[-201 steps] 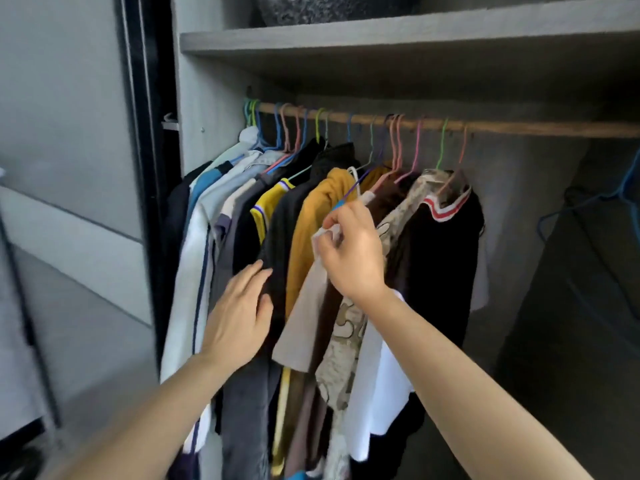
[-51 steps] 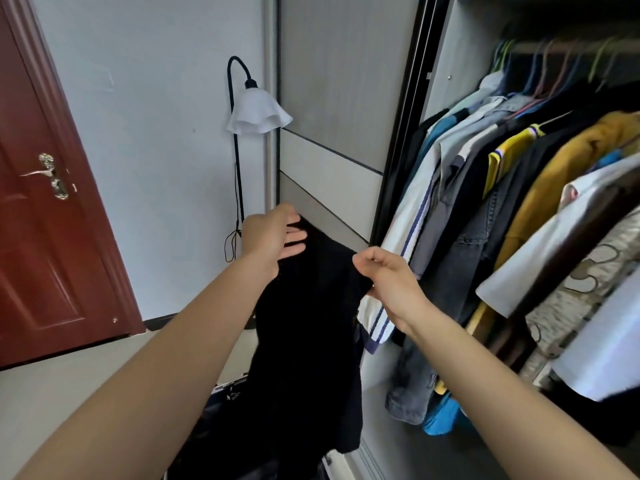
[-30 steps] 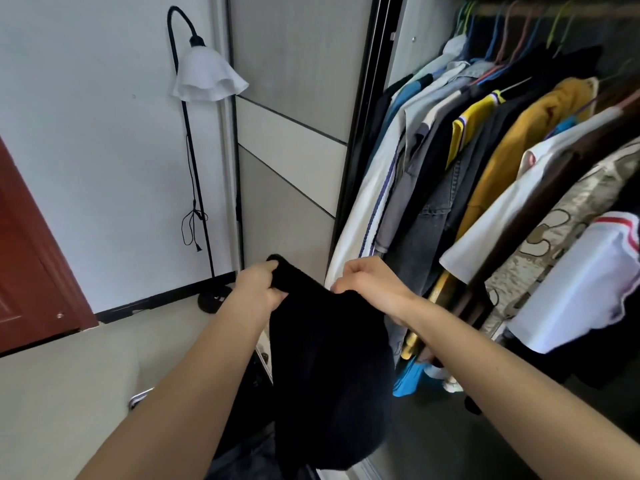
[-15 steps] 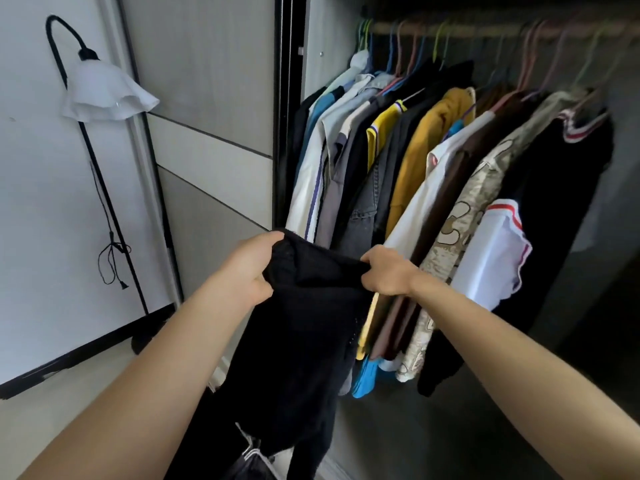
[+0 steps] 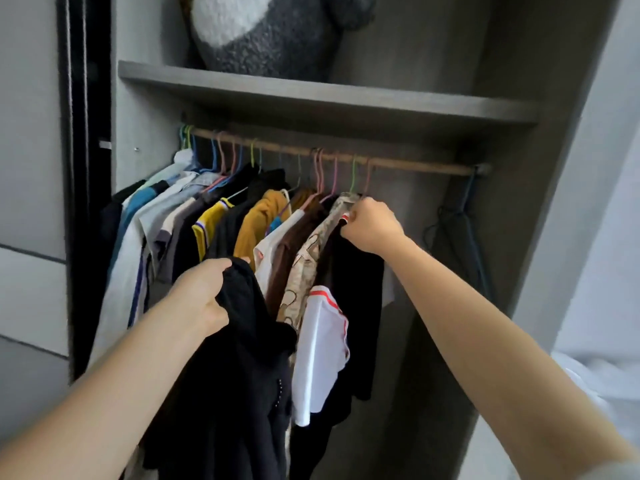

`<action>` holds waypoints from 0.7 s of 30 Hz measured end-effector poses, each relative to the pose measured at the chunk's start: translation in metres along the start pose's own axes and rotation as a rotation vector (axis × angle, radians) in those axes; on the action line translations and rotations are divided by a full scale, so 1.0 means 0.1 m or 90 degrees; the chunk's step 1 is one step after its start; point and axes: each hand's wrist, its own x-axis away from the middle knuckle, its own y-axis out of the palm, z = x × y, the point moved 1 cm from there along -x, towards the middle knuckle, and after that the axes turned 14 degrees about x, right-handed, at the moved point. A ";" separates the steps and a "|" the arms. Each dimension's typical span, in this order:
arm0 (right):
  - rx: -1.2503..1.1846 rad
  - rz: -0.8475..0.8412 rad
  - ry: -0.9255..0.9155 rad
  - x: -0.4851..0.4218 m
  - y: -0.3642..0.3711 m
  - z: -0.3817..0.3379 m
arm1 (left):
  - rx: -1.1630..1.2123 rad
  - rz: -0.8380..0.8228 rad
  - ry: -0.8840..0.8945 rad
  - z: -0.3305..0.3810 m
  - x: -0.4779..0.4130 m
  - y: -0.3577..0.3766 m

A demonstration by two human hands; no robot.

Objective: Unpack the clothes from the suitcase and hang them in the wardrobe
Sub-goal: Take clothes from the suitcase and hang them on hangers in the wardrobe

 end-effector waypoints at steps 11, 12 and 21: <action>0.469 -0.078 0.276 -0.39 0.21 1.36 | 0.016 0.042 -0.054 -0.21 -0.23 0.22; 0.479 -0.083 0.292 -0.42 0.23 1.43 | 0.017 0.040 -0.056 -0.21 -0.26 0.26; 0.414 -0.033 0.314 -0.57 0.19 1.64 | -0.016 0.058 -0.031 -0.25 -0.44 0.40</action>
